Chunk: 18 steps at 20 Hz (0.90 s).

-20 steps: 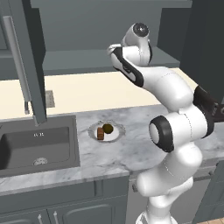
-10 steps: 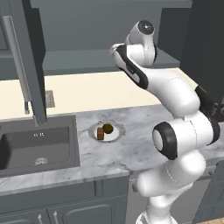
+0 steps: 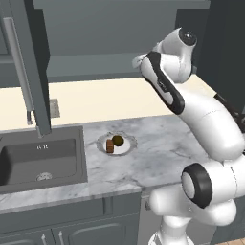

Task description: Pick the avocado and bread from the counter and place them on the plate. Then pick the jam from the cabinet and place it next to the plate. Lastly close the cabinet door.

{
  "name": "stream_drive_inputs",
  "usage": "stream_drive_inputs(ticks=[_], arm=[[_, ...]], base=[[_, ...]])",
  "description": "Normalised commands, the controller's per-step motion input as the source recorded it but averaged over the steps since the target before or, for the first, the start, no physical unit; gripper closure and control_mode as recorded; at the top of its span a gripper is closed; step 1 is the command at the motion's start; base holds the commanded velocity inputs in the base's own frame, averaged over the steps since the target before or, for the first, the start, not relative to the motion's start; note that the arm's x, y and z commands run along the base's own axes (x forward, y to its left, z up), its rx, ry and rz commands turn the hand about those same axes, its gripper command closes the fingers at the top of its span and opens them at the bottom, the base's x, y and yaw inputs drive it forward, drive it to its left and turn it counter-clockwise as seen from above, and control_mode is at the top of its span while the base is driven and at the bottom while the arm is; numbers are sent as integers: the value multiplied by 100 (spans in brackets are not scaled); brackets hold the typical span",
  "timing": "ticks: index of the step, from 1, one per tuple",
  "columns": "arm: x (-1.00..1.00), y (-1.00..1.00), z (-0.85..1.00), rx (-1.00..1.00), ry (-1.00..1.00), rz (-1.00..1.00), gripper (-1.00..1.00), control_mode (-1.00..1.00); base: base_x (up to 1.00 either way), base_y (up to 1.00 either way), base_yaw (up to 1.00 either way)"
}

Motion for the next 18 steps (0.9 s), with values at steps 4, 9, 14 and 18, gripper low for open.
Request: stream_drive_inputs(ticks=[4, 9, 14, 18], arm=[[-82, 2, 4, 2, -5, 9, 100, -100], [-72, 6, 12, 1, 0, 1, 100, -100], [-53, 13, 1, 0, 6, 0, 100, -100], [-26, 9, -5, 0, 6, 0, 100, -100]], base=[[0, 0, 0], [0, 0, 0], [0, 0, 0], [0, 0, 0]])
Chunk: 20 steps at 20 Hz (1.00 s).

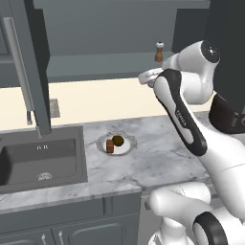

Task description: Pick the avocado and bread from the counter and place them on the plate. Then pick the jam from the cabinet and place it next to the plate. Lastly close the cabinet door.

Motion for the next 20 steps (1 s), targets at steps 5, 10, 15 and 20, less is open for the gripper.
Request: stream_drive_inputs(ticks=[5, 10, 15, 20], arm=[[-13, 0, -42, 0, 0, 0, 100, -100], [-13, 0, -58, 0, 0, 0, 100, -100], [0, -1, -51, 0, 0, -1, 100, -100], [0, -6, -48, 0, 0, -2, 100, -100]], base=[[0, 0, 0], [0, 0, 0], [0, 0, 0], [0, 0, 0]])
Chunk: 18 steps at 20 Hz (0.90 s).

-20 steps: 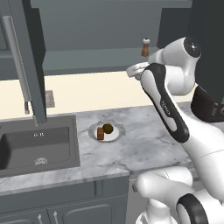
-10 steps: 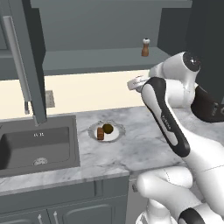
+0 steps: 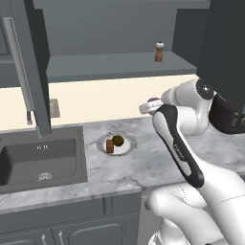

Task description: Pick the avocado and bread from the counter and place them on the plate. Then pick the jam from the cabinet and place it next to the plate. Lastly close the cabinet door.

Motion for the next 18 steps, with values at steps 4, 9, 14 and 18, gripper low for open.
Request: stream_drive_inputs(ticks=[4, 9, 14, 18], arm=[[3, -10, -46, 0, 0, -1, 100, -100], [8, -16, -36, 0, 4, 0, 100, -100], [20, -19, -32, 0, 8, 0, 100, -100], [31, -14, -26, 0, 11, 0, 100, -100]], base=[[0, 0, 0], [0, 0, 0], [0, 0, 0], [0, 0, 0]])
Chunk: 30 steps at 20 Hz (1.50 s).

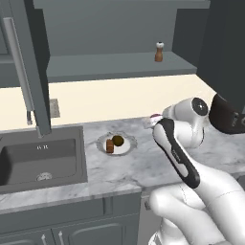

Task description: Pick the avocado and bread from the counter and place them on the plate. Then pick the jam from the cabinet and place it next to the plate. Lastly close the cabinet door.

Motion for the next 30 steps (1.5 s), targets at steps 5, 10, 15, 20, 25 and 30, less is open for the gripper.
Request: stream_drive_inputs(ticks=[5, 10, 15, 20, 25, 30], arm=[[31, -6, -33, 0, 7, 0, 100, -100], [29, -4, -47, 0, 1, 0, 100, -100], [29, -7, -45, 0, 0, 0, 100, -100], [31, -6, -30, 0, 6, 0, 100, -100], [31, -10, -22, 0, 8, 0, 100, -100], [24, -12, -29, 0, 4, 0, 100, -100]], base=[[0, 0, 0], [0, 0, 0], [0, 0, 0], [0, 0, 0], [0, 0, 0], [0, 0, 0]])
